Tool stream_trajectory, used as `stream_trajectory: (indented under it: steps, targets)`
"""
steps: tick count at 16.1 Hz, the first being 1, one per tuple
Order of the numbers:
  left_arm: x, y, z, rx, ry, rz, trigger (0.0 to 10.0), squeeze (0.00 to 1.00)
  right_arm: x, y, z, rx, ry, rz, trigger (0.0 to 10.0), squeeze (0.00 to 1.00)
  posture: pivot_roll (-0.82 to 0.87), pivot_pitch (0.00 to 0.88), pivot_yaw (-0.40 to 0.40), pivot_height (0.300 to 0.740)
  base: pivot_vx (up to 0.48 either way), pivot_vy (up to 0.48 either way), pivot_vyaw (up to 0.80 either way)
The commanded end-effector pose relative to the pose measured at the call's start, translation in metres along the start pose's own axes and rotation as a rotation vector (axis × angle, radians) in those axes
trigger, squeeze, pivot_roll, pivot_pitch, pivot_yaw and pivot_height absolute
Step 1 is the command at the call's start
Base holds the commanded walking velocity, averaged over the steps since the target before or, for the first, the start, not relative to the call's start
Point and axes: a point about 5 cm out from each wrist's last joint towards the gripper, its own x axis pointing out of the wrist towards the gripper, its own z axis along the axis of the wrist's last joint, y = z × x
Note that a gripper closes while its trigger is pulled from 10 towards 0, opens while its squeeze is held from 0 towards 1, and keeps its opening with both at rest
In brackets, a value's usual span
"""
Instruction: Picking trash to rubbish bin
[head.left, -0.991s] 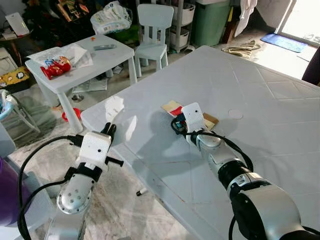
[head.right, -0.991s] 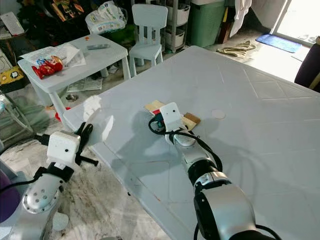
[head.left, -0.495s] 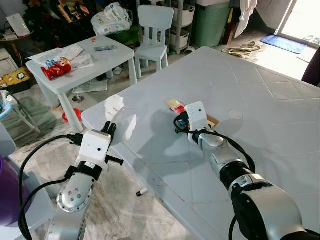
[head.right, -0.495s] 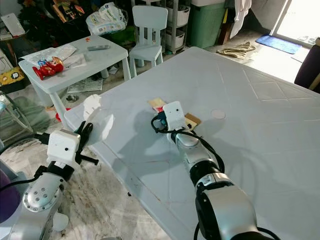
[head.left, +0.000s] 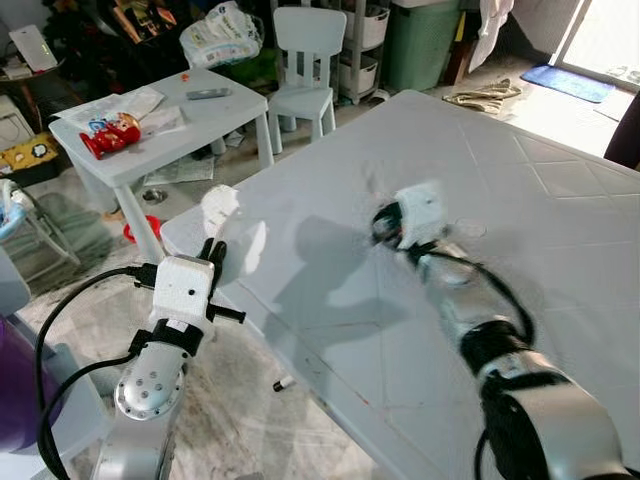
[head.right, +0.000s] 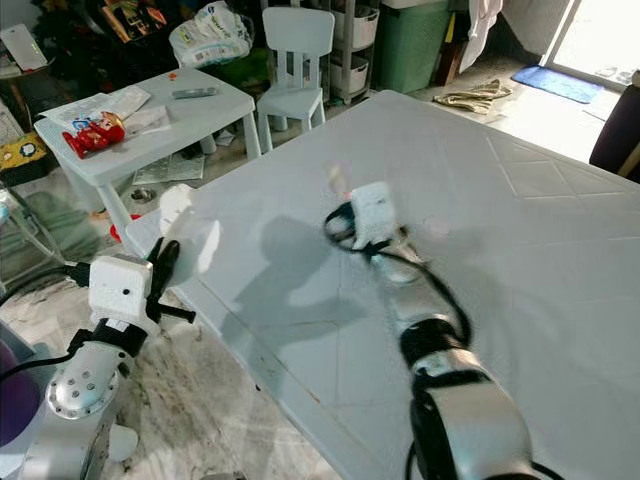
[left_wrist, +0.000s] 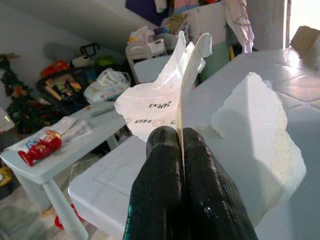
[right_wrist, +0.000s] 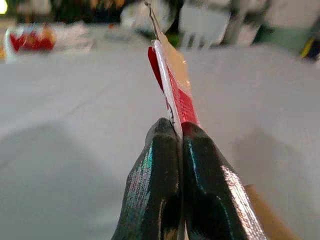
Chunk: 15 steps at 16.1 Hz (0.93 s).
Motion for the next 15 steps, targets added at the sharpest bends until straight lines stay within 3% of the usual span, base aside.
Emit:
stream_trajectory:
  steps: [1,4,7,10,15]
  targets:
    - [0.001,0.002,-0.003,-0.013,0.018,0.022,0.0,0.00,-0.002,-0.010,0.012,0.013,-0.057,-0.025,0.0,0.00,0.24,0.085,-0.019,0.740,0.000,0.000,0.00]
    - [0.004,0.006,0.001,-0.047,0.012,0.077,0.0,0.00,-0.019,-0.023,0.028,0.005,-0.148,-0.027,0.0,0.00,0.22,0.083,-0.019,0.740,0.000,0.000,0.00]
    - [0.008,0.007,0.003,-0.061,0.005,0.094,0.0,0.00,-0.028,-0.025,0.029,-0.007,-0.155,-0.026,0.0,0.00,0.21,0.082,-0.020,0.740,0.000,0.000,0.00]
    - [0.012,0.003,0.003,-0.091,0.007,0.110,0.0,0.00,-0.037,-0.027,0.026,-0.013,-0.128,-0.031,0.0,0.00,0.19,0.079,-0.019,0.740,0.000,0.000,0.80]
    - [0.017,-0.002,0.001,-0.104,0.012,0.101,0.0,0.00,-0.039,-0.024,0.032,-0.022,-0.123,-0.014,0.0,0.00,0.17,0.073,-0.032,0.740,0.000,0.000,0.80]
